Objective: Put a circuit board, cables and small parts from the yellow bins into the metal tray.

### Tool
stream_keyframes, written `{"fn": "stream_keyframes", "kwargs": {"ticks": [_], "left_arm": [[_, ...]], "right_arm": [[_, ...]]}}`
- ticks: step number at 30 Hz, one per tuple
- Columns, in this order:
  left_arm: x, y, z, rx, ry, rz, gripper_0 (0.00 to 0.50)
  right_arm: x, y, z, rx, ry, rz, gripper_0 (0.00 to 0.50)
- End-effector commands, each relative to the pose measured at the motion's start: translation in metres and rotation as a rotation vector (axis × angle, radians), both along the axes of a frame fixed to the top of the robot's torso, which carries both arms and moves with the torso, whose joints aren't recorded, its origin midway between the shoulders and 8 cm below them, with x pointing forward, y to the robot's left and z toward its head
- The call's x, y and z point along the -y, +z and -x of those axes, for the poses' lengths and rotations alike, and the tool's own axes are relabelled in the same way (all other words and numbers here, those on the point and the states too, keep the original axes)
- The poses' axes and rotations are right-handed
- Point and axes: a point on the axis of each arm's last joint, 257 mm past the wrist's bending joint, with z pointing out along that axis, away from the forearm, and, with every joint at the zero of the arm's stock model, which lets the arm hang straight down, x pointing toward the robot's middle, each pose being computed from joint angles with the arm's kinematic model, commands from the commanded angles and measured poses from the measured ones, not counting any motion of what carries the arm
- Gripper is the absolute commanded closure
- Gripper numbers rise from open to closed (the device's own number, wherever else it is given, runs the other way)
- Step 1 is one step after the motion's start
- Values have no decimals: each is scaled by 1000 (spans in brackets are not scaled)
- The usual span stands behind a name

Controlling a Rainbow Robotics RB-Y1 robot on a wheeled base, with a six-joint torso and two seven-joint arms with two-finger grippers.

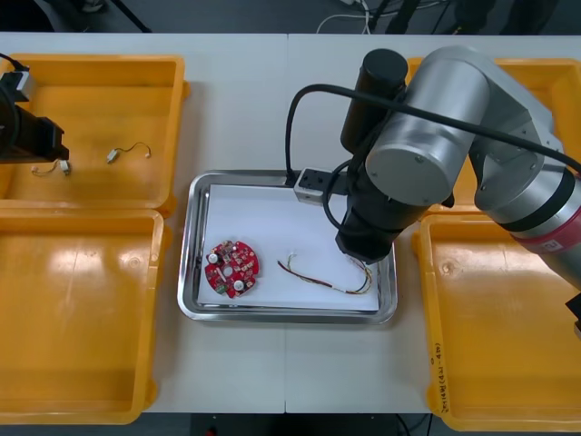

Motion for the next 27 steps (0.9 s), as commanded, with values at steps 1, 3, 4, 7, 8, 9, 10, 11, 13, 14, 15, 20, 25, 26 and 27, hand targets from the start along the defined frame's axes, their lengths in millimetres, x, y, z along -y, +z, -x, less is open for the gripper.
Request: {"fn": "stream_keyframes", "kwargs": {"ticks": [1, 3, 4, 7, 8, 9, 10, 11, 13, 14, 15, 20, 25, 26, 27], "left_arm": [[18, 24, -26, 73, -107, -62, 0], [19, 22, -27, 73, -113, -74, 0], [20, 17, -29, 74, -117, -87, 0], [19, 11, -32, 76, -118, -99, 0], [19, 10, -32, 76, -120, -101, 0], [19, 9, -32, 76, -120, -102, 0], [19, 5, -33, 73, -123, -107, 0], [19, 4, -33, 70, -123, -109, 0], [18, 0, -32, 64, -125, -118, 0], [17, -1, -32, 63, -124, -117, 0], [17, -4, -32, 61, -123, -114, 0], [15, -12, -32, 53, -125, -125, 0], [9, -17, -35, 62, -118, -128, 0], [9, -17, -35, 63, -117, -128, 0], [8, -18, -35, 63, -116, -129, 0]], "right_arm": [[1, 58, -22, 95, -62, -43, 0], [2, 66, -26, 107, -69, -50, 0], [7, 80, -32, 127, -82, -64, 0], [17, 94, -36, 132, -102, -83, 0], [20, 97, -36, 132, -108, -85, 0], [22, 98, -37, 128, -114, -89, 0], [31, 106, -39, 119, -136, -103, 0], [37, 110, -40, 116, -148, -111, 0], [48, 115, -42, 104, -173, -124, 0], [55, 119, -43, 102, -187, -131, 0], [62, 123, -44, 96, -203, -139, 0], [99, 144, -55, 122, -304, -159, 0], [127, 162, -74, 174, -418, -190, 0], [131, 164, -77, 169, -438, -204, 0], [135, 164, -79, 164, -455, -212, 0]]}}
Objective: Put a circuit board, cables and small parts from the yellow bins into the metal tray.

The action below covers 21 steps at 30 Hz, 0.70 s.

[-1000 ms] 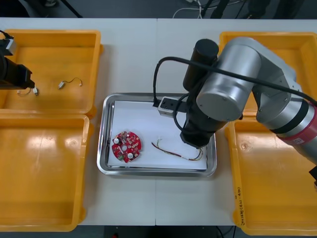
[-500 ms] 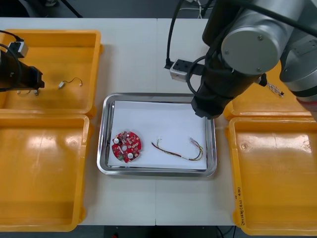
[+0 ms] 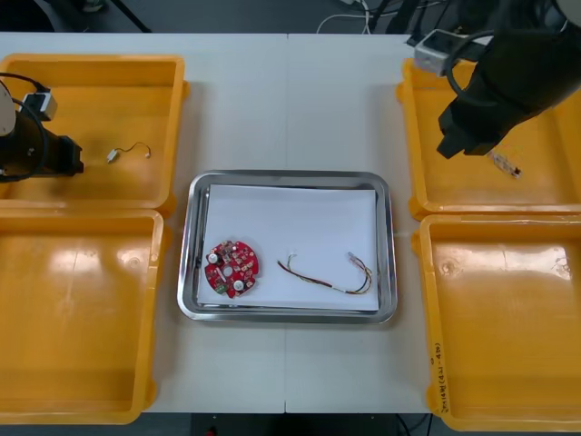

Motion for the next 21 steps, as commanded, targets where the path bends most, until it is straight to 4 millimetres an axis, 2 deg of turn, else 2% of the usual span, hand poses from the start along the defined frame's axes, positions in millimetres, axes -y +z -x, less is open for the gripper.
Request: {"fn": "stream_keyframes", "kwargs": {"ticks": [1, 4, 5, 6, 8, 9, 13, 21], "left_arm": [[10, 23, -19, 44, -128, -87, 0], [9, 22, -19, 46, -127, -85, 0], [10, 21, -19, 46, -128, -85, 23], [11, 20, -20, 47, -131, -84, 235], [10, 19, -21, 52, -127, -83, 436], [10, 17, -21, 51, -127, -81, 495], [9, 15, -23, 57, -125, -79, 498], [8, 15, -22, 54, -125, -80, 499]], "right_arm": [[28, 44, -22, 64, -144, -83, 0], [44, 47, -30, 66, -200, -100, 0], [49, 48, -33, 70, -218, -101, 0], [56, 49, -36, 73, -241, -101, 0], [66, 49, -40, 80, -275, -97, 0], [73, 50, -43, 83, -299, -96, 0], [93, 50, -49, 93, -364, -86, 0], [148, 49, -58, 75, -556, -142, 0]]}}
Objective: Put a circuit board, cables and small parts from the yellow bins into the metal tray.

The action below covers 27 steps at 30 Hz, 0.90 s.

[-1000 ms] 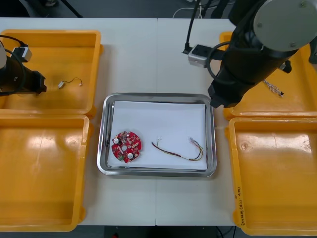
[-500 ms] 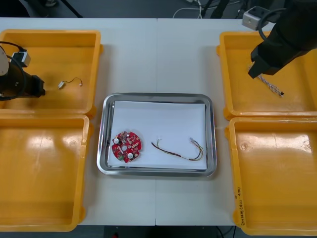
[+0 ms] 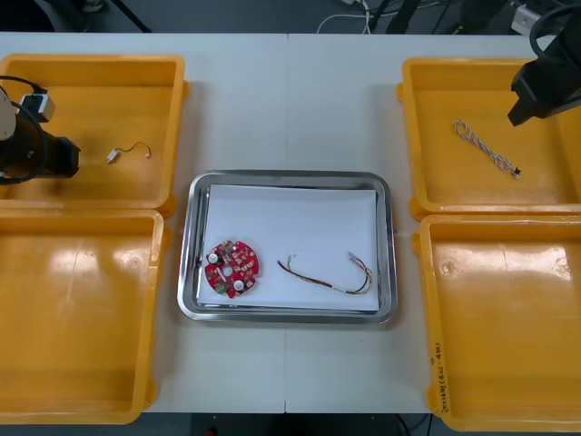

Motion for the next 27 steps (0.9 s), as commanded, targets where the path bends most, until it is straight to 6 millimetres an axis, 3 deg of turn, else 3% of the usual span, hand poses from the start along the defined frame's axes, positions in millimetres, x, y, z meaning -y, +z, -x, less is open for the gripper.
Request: {"fn": "stream_keyframes", "kwargs": {"ticks": [1, 7, 12, 18, 27], "left_arm": [[16, 19, -16, 28, -133, -74, 500], [17, 38, -8, 10, -135, -52, 500], [18, 60, 3, -8, -139, -39, 500], [17, 85, 20, -40, -144, -61, 500], [18, 117, 60, -122, -142, -137, 500]], "right_arm": [[37, 39, -9, 67, -125, -67, 0], [70, 39, -9, 69, -235, -88, 0], [83, 34, -8, 58, -283, -84, 0], [86, 25, -19, 63, -292, -119, 0], [59, 20, -50, 80, -261, -204, 0]]}}
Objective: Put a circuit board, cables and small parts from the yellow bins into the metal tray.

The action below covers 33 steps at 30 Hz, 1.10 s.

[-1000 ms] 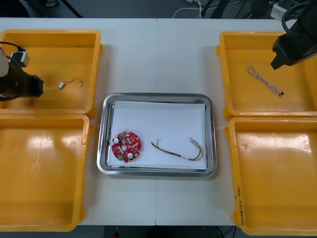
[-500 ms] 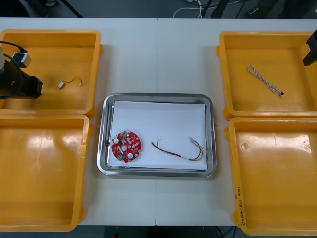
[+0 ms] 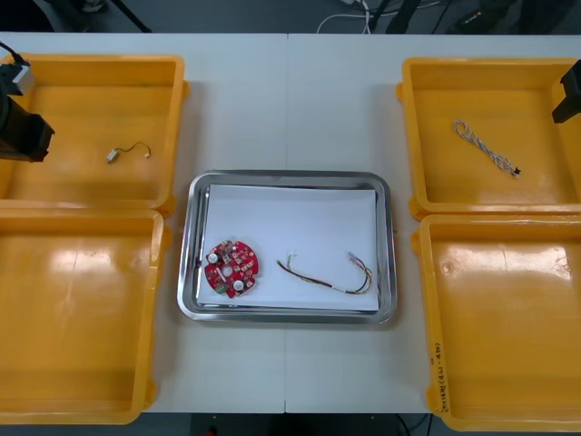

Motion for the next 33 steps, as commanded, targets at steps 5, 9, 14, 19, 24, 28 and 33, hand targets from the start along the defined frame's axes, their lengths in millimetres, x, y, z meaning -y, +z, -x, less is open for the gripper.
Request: {"fn": "stream_keyframes", "kwargs": {"ticks": [5, 9, 14, 19, 24, 28, 33], "left_arm": [[11, 54, 23, 28, -82, -96, 500], [19, 55, 39, 27, -95, -121, 500], [33, 66, 40, 74, -114, -122, 500], [74, 71, 36, 125, -128, -45, 500], [124, 67, 32, 141, -166, -2, 500], [161, 64, 30, 141, -197, 18, 500], [205, 58, 32, 139, -225, 34, 500]], "right_arm": [[-32, 37, -41, 100, 45, -73, 0], [-39, 33, -50, 110, 54, -79, 0], [-44, 24, -54, 98, 76, -44, 0], [-51, 16, -58, 94, 97, -18, 0], [-52, 7, -65, 98, 122, -19, 0], [-48, 3, -68, 103, 172, 9, 0], [-45, 1, -70, 107, 229, 48, 0]]}}
